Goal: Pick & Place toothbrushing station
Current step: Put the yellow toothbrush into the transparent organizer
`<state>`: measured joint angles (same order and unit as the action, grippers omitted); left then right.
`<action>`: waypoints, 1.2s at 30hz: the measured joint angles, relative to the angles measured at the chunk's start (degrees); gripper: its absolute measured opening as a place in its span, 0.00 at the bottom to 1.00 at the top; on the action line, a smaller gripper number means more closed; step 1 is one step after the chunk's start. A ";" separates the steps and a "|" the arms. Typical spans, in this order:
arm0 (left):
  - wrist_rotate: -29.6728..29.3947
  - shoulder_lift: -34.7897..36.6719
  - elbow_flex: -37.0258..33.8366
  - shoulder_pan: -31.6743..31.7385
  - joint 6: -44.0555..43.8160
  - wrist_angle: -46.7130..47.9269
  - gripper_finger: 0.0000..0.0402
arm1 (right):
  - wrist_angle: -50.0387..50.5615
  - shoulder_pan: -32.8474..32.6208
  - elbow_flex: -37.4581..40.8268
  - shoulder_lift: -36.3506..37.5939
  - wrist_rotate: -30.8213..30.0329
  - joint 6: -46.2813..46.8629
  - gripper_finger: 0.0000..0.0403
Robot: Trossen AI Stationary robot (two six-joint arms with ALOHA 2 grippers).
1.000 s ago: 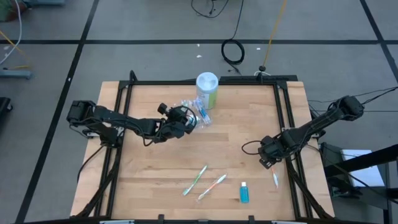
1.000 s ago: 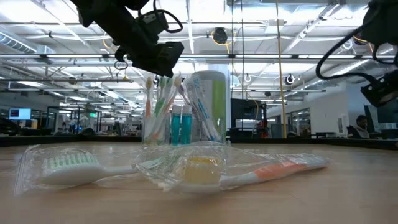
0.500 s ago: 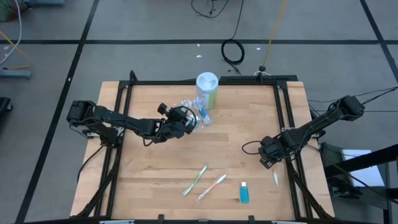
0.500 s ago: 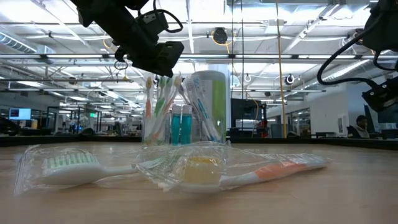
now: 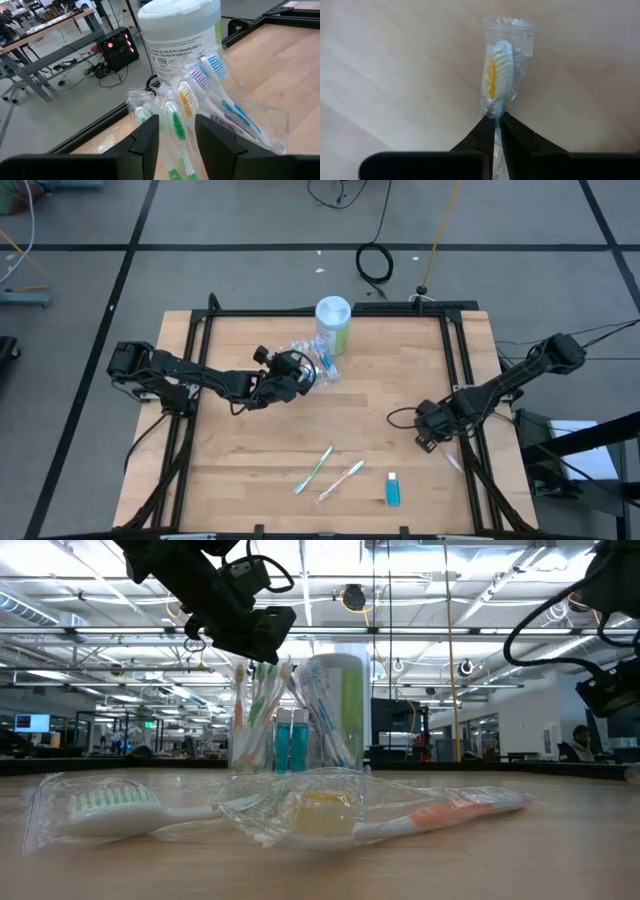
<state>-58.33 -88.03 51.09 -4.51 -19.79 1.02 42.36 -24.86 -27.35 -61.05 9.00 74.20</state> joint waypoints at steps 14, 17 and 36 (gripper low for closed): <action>6.52 -0.02 0.00 0.00 -1.94 0.02 0.33 | -23.68 2.01 -1.10 0.63 -8.21 -16.47 0.01; 7.49 -0.02 0.00 0.00 -2.02 0.03 0.33 | -27.85 3.45 -1.12 0.69 -10.33 -21.73 0.00; 13.86 -0.02 0.00 -1.02 -4.59 0.09 0.33 | -62.90 17.66 -1.16 0.69 -12.20 -63.01 0.00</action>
<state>-44.47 -88.05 51.09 -5.53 -24.39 1.10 -20.54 -7.20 -28.51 -60.36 -3.19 11.19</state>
